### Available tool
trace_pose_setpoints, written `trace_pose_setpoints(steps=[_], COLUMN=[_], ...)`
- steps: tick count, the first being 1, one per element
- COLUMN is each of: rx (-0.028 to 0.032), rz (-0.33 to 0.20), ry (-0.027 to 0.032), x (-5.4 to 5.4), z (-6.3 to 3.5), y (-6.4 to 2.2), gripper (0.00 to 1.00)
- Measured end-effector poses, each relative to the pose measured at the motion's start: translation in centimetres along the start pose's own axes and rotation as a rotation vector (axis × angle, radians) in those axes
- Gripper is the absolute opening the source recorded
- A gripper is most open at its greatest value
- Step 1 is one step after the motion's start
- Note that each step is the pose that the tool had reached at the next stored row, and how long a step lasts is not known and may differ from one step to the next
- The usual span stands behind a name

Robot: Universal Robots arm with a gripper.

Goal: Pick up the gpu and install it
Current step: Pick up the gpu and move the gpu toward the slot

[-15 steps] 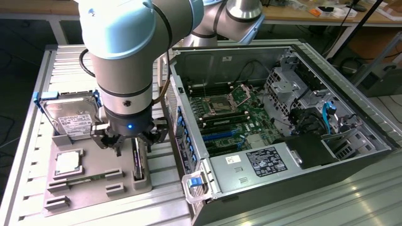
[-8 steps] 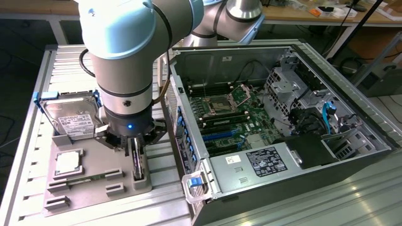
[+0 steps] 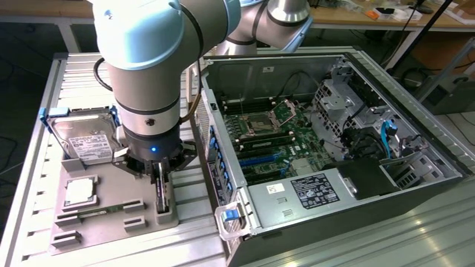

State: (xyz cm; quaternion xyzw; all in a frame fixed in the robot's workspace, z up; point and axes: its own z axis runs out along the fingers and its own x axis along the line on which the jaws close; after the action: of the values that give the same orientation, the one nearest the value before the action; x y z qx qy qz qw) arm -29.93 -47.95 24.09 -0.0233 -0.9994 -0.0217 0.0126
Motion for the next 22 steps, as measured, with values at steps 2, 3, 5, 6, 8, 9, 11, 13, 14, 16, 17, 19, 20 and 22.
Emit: trace_pose_setpoints(steps=[2, 3, 5, 6, 8, 9, 11, 13, 14, 16, 17, 19, 20, 22], rx=[0.0, 0.0, 0.0, 0.0, 0.0, 0.0, 0.0, 0.0, 0.0, 0.0, -0.0002, 0.0, 0.0, 0.0], rz=[0.0, 0.0, 0.0, 0.0, 0.0, 0.0, 0.0, 0.0, 0.0, 0.0, 0.0, 0.0, 0.0, 0.0], ry=[0.0, 0.0, 0.0, 0.0, 0.0, 0.0, 0.0, 0.0, 0.0, 0.0001, -0.0002, 0.0, 0.0, -0.0001], x=[0.0, 0.0, 0.0, 0.0, 0.0, 0.0, 0.0, 0.0, 0.0, 0.0, 0.0, 0.0, 0.01, 0.01], z=[0.0, 0.0, 0.0, 0.0, 0.0, 0.0, 0.0, 0.0, 0.0, 0.0, -0.01, -0.18, -0.27, -0.46], y=[0.0, 0.0, 0.0, 0.0, 0.0, 0.0, 0.0, 0.0, 0.0, 0.0, 0.0, 0.01, 0.01, 0.02], gripper=[0.27, 0.27, 0.27, 0.27, 0.27, 0.27, 0.27, 0.27, 0.27, 0.27, 0.27, 0.27, 0.27, 0.27])
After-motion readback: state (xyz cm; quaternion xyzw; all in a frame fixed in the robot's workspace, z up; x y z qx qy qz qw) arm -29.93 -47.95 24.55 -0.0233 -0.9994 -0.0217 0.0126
